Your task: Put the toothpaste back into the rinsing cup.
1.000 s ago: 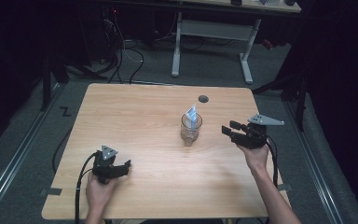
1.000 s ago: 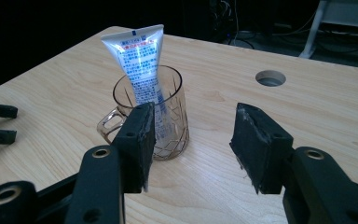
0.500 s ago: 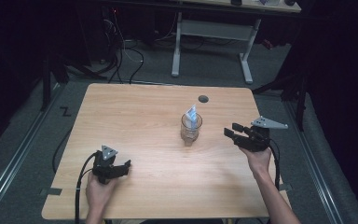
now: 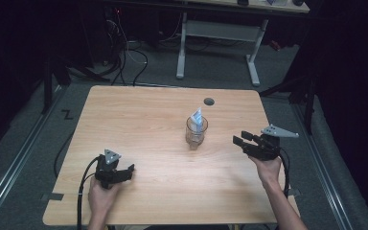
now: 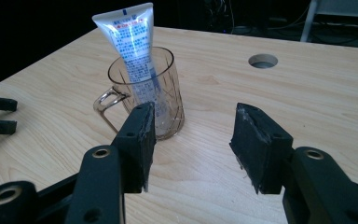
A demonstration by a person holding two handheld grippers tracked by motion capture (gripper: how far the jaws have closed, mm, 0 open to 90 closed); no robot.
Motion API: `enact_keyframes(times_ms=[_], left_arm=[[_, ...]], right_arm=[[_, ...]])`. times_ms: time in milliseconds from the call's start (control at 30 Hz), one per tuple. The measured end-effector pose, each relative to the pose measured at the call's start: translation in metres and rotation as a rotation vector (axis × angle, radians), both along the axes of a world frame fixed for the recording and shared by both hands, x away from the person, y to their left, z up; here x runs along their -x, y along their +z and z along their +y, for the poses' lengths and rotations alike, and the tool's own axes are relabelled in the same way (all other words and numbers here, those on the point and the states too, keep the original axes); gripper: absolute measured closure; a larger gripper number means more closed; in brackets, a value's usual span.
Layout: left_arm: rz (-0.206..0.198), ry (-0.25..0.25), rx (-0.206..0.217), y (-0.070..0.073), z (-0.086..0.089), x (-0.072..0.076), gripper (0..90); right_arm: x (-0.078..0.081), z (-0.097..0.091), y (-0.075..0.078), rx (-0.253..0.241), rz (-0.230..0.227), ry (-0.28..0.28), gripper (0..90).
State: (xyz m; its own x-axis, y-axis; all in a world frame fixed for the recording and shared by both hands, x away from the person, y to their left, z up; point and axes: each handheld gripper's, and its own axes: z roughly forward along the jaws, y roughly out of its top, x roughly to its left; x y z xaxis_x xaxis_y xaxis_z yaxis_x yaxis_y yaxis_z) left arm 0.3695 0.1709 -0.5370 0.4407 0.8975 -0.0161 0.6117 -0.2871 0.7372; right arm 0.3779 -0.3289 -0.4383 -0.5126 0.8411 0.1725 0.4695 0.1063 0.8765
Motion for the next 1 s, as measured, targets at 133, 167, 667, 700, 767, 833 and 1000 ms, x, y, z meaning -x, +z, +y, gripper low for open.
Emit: enact_keyframes(times_ms=[133, 167, 667, 700, 767, 833, 1000], left_arm=[[0.000, 0.000, 0.000, 0.000, 0.000, 0.000, 21.4], [0.000, 0.000, 0.000, 0.000, 0.000, 0.000, 21.5], [0.000, 0.000, 0.000, 0.000, 0.000, 0.000, 21.4], [0.000, 0.000, 0.000, 0.000, 0.000, 0.000, 21.4], [0.000, 0.000, 0.000, 0.000, 0.000, 0.000, 21.4], [0.000, 0.000, 0.000, 0.000, 0.000, 0.000, 21.4], [0.000, 0.000, 0.000, 0.000, 0.000, 0.000, 21.4]], right_arm=[[0.003, -0.003, -0.003, -0.004, 0.006, -0.008, 49.1], [0.003, -0.003, -0.004, -0.004, 0.005, -0.008, 49.1], [0.006, -0.009, -0.019, -0.017, 0.034, -0.031, 49.6], [0.006, -0.009, -0.019, -0.017, 0.034, -0.031, 49.6], [0.006, -0.010, -0.022, -0.014, 0.040, -0.036, 49.8], [0.006, -0.010, -0.023, -0.015, 0.042, -0.036, 50.1], [0.006, -0.010, -0.027, -0.010, 0.052, -0.039, 50.2]])
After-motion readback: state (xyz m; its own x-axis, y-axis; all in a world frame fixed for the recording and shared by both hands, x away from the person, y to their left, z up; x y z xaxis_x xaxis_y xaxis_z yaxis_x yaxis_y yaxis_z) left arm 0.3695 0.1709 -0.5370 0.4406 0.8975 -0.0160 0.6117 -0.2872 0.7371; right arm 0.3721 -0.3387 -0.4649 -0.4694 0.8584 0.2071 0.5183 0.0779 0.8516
